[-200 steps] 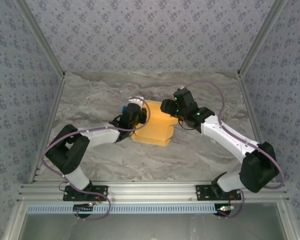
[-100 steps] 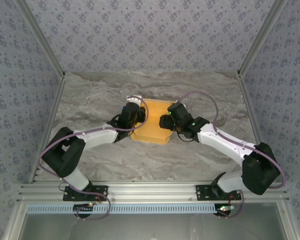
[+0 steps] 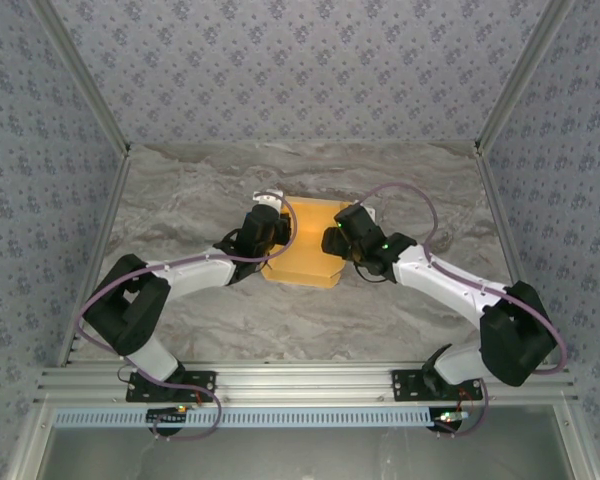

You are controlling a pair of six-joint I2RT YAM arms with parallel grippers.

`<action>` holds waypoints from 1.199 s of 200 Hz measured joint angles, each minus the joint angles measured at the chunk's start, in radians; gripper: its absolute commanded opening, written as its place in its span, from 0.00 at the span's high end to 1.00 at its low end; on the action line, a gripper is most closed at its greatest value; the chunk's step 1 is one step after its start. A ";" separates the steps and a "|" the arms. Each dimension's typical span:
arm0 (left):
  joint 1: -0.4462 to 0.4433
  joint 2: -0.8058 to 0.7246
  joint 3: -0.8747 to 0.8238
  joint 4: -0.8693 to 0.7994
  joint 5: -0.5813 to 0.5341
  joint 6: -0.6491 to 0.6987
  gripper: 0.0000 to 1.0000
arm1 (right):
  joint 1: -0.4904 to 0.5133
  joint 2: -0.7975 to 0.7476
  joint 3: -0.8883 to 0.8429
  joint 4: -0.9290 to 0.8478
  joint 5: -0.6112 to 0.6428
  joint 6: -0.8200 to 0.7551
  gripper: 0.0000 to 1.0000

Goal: Fold the paper box

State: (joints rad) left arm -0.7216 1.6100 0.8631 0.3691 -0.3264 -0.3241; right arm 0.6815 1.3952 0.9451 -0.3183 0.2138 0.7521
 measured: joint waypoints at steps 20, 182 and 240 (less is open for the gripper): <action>0.000 0.000 0.000 0.000 0.000 0.000 1.00 | -0.006 0.004 0.000 0.024 0.000 -0.001 0.33; -0.001 -0.019 -0.003 0.001 0.004 -0.003 1.00 | 0.001 0.047 -0.002 0.198 -0.134 -0.095 0.43; -0.001 -0.019 -0.003 0.000 0.004 -0.003 1.00 | 0.005 0.074 -0.002 0.210 -0.156 -0.104 0.44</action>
State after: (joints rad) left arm -0.7223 1.5913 0.8600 0.3691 -0.3222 -0.3271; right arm 0.6865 1.4693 0.9432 -0.1085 0.0582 0.6479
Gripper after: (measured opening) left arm 0.079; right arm 0.558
